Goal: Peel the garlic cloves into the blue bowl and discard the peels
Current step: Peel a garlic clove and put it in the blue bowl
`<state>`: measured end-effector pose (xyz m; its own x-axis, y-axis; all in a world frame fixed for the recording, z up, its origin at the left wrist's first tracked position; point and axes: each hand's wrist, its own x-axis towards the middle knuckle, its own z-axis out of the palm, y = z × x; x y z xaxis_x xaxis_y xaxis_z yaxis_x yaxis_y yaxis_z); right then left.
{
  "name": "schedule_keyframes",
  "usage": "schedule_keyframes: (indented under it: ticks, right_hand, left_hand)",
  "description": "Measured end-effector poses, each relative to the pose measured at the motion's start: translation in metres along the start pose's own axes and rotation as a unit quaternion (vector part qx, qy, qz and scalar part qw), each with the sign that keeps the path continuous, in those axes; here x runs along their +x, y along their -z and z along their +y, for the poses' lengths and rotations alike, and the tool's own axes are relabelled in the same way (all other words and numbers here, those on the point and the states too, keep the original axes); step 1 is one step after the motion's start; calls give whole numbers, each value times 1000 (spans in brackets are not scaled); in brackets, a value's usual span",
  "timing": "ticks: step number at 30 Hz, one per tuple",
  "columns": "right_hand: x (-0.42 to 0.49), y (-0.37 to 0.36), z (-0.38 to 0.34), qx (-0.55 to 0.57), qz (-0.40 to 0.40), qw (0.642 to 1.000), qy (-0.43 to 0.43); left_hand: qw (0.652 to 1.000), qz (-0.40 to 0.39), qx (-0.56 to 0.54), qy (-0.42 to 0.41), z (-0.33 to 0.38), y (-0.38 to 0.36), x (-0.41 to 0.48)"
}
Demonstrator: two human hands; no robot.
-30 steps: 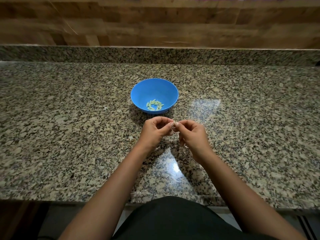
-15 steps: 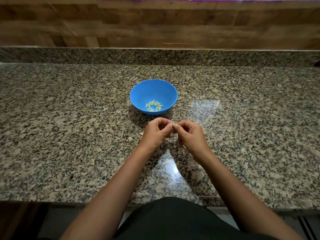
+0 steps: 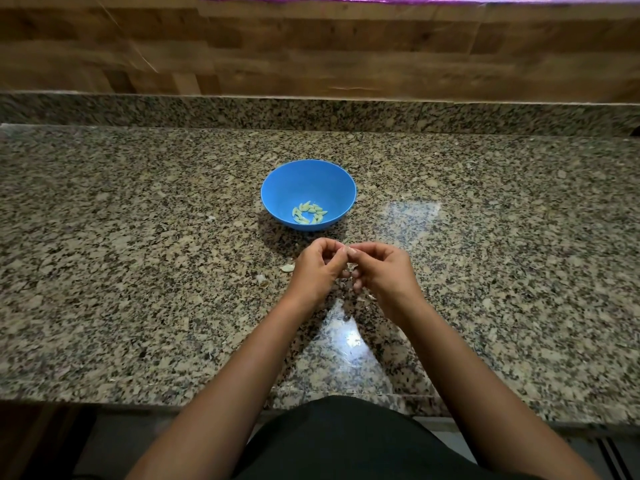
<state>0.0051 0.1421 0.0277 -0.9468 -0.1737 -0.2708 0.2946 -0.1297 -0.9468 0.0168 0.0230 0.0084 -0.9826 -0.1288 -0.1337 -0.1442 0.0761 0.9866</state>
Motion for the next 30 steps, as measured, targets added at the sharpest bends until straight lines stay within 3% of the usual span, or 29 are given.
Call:
schedule_keyframes:
  ticks: [5, 9, 11, 13, 16, 18, 20, 25, 30]
  right_hand:
    - [2, 5, -4, 130, -20, 988, -83]
    - [7, 9, 0, 121, -17, 987, -101]
    - [11, 12, 2, 69, -21, 993, -91]
    - [17, 17, 3, -84, -16, 995, -58]
    - [34, 24, 8, -359, 27, 933, 18]
    - [44, 27, 12, -439, 45, 896, 47]
    - [50, 30, 16, -468, 58, 880, 64]
    - [39, 31, 16, -435, 71, 894, 76]
    - [-3, 28, 29, -465, 79, 874, 122]
  left_hand:
    - [1000, 17, -15, 6, 1, 1, 0]
    - [1000, 19, 6, 13, 0, 4, 0]
    - [999, 31, 23, 19, -1, 5, 0]
    - [998, 41, 49, 19, -2, 6, 1]
    - [980, 32, 197, -23, -5, 8, 2]
    - [962, 21, 268, -39, -8, 8, 1]
    - [953, 18, 301, -43, -9, 8, -2]
    - [943, 3, 319, -97, -16, 15, -21]
    - [939, 13, 323, -120, -35, 25, -49]
